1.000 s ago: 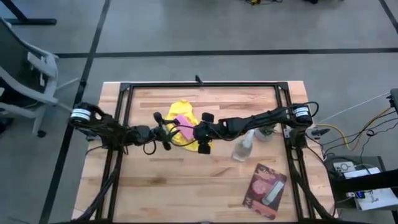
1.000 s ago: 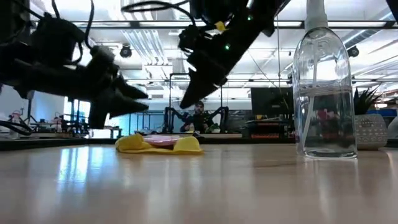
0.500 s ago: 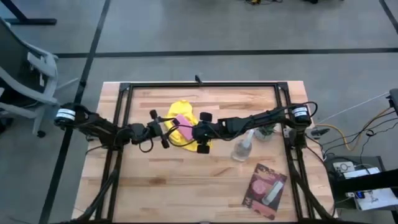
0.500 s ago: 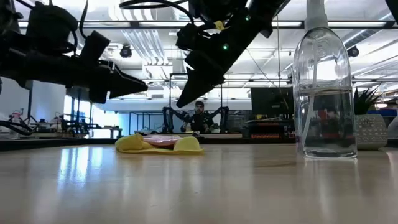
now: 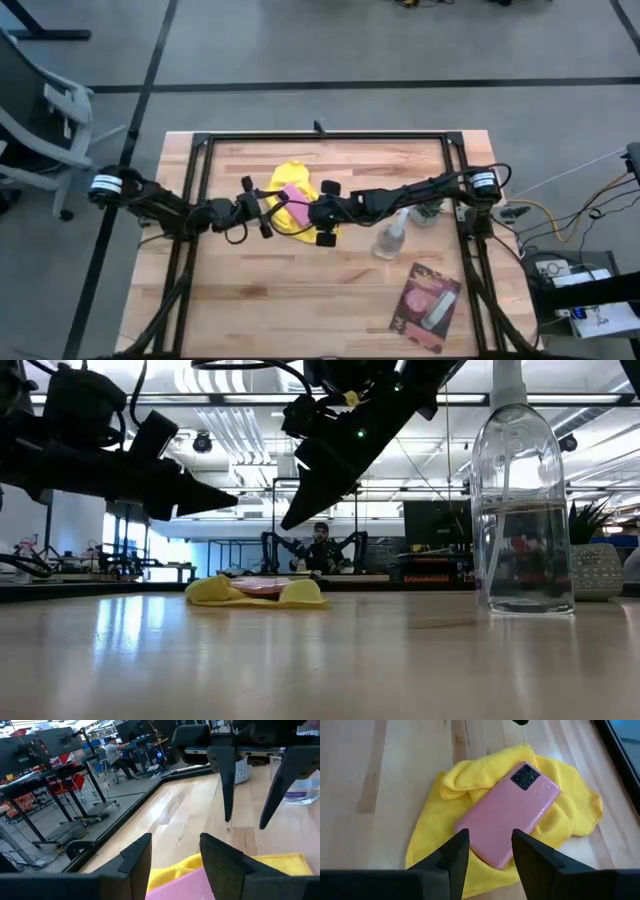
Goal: Apply microfiber cloth
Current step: Wipe the front of the pink cellphone with a microfiber cloth
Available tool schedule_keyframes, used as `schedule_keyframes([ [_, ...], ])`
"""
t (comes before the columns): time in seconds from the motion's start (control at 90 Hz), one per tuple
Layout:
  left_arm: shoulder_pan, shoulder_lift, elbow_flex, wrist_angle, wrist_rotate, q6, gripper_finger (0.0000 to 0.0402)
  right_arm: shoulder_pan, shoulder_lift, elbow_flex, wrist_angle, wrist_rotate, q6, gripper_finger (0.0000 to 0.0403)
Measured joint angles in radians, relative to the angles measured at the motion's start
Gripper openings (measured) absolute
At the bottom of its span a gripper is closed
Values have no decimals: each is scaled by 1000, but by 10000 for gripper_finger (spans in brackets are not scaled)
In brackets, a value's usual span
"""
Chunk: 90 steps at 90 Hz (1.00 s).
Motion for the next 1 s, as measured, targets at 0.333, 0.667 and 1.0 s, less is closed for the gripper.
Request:
schedule_keyframes([
  [0.333, 0, 0, 0, -4, 0, -30, 118, 0, 0, 0, 1, 0, 0, 113],
  [0.667, 0, -1, 1, -24, 0, -18, 102, 0, 0, 0, 1, 0, 0, 95],
  [1.0, 18, 54, 36, -45, -1, -26, 98, 0, 0, 0, 1, 0, 0, 74],
])
